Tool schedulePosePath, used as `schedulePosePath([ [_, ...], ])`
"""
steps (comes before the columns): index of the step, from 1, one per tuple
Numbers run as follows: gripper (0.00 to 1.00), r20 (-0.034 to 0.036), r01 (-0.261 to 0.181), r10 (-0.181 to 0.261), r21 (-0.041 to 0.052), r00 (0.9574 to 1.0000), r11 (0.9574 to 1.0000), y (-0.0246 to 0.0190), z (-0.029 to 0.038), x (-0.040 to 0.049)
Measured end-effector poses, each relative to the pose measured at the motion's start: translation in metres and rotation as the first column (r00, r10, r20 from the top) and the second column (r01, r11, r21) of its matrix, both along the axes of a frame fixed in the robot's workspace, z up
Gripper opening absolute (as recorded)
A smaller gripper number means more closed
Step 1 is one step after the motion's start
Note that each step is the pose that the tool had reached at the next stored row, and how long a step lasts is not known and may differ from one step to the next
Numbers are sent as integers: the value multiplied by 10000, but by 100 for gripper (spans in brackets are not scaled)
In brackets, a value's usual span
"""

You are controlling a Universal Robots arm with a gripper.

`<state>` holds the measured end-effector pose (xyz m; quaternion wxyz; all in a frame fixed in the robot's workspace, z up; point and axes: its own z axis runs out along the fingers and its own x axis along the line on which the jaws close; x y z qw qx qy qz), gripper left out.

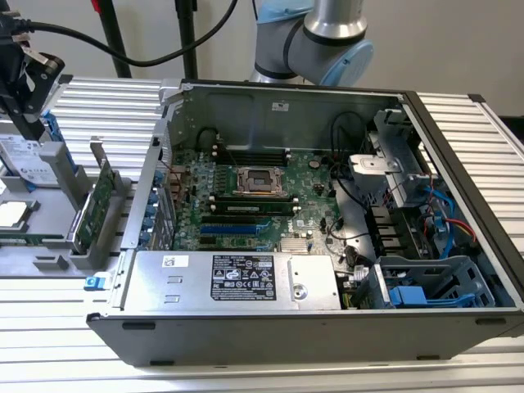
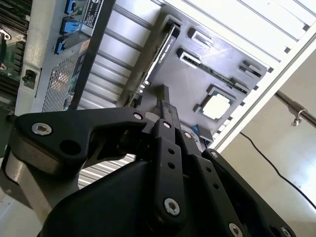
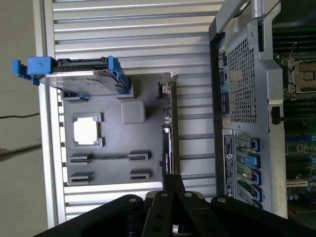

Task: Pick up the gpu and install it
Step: 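Pick up the gpu and move the gpu toward the slot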

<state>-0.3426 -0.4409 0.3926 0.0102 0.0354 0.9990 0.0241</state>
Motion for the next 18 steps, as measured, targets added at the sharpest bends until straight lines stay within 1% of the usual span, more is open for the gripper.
schedulePosePath([
  [4, 0, 0, 0, 0, 0, 10000, 10000, 0, 0, 0],
  [5, 100, 0, 0, 0, 0, 10000, 10000, 0, 0, 0],
  [18, 100, 0, 0, 0, 0, 10000, 10000, -2, 0, 0],
])
